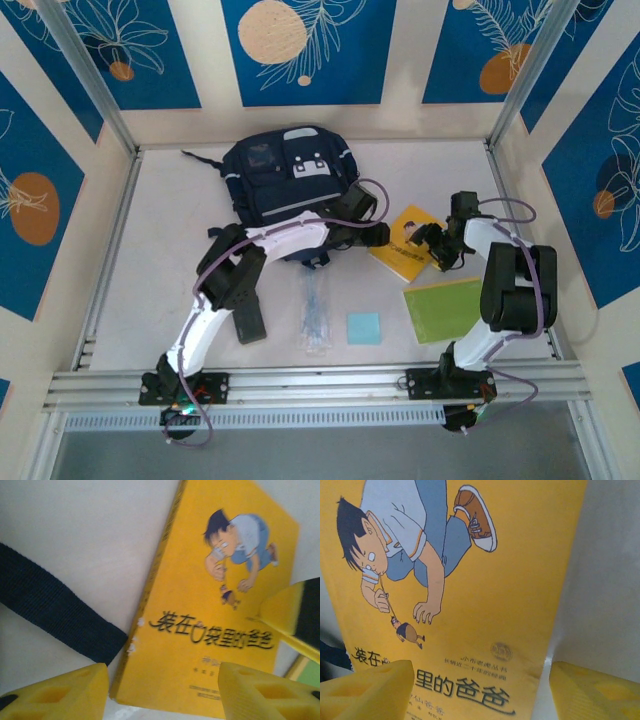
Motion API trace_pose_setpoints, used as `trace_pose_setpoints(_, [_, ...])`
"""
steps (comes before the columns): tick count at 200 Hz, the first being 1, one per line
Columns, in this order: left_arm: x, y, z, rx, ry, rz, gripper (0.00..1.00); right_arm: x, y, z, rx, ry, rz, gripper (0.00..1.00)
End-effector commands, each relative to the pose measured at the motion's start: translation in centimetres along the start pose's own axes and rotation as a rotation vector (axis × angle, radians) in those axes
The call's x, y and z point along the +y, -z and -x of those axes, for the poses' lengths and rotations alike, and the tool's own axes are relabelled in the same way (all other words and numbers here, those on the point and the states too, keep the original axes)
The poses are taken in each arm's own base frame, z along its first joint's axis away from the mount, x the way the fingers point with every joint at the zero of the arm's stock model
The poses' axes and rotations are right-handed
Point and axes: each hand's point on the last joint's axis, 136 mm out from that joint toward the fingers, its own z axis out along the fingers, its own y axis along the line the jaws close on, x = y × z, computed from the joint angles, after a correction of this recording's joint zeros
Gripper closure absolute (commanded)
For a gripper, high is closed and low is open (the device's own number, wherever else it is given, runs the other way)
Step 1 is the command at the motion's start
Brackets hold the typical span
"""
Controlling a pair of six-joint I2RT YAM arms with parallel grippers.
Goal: Pack the student bag
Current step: Pick up the book from the middle-right of the table.
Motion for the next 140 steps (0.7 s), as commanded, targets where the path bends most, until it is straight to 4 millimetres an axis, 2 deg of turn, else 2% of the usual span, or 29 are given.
trace_pose_setpoints(1, [0.4,-1.0,-2.1,0.084,-0.031,0.04,0.41,1.4,-0.6,-0.1,0.026,0.009,0.091,0.29])
trace_pose_setpoints(38, [2.0,-1.8,-3.9,0.15,-0.023,0.089,0.45,3.1,1.0,0.0,0.01,0.014,0.157,0.31])
trace_pose_setpoints(56, [2.2,-2.0,-4.4,0.163,-0.016,0.093,0.46,3.9,1.9,-0.2,0.013,0.023,0.195,0.33])
trace_pose_setpoints(80, [2.2,-2.1,-4.5,0.166,-0.012,0.09,0.47,4.4,1.9,-0.7,0.027,0.019,0.221,0.39])
trace_pose_setpoints(125, [2.1,-2.0,-4.5,0.167,-0.009,0.088,0.47,4.8,1.6,-1.1,0.034,0.014,0.243,0.66])
trace_pose_setpoints(140, [1.9,-1.8,-4.5,0.168,-0.006,0.08,0.47,4.9,1.5,-1.1,0.037,0.009,0.247,0.79])
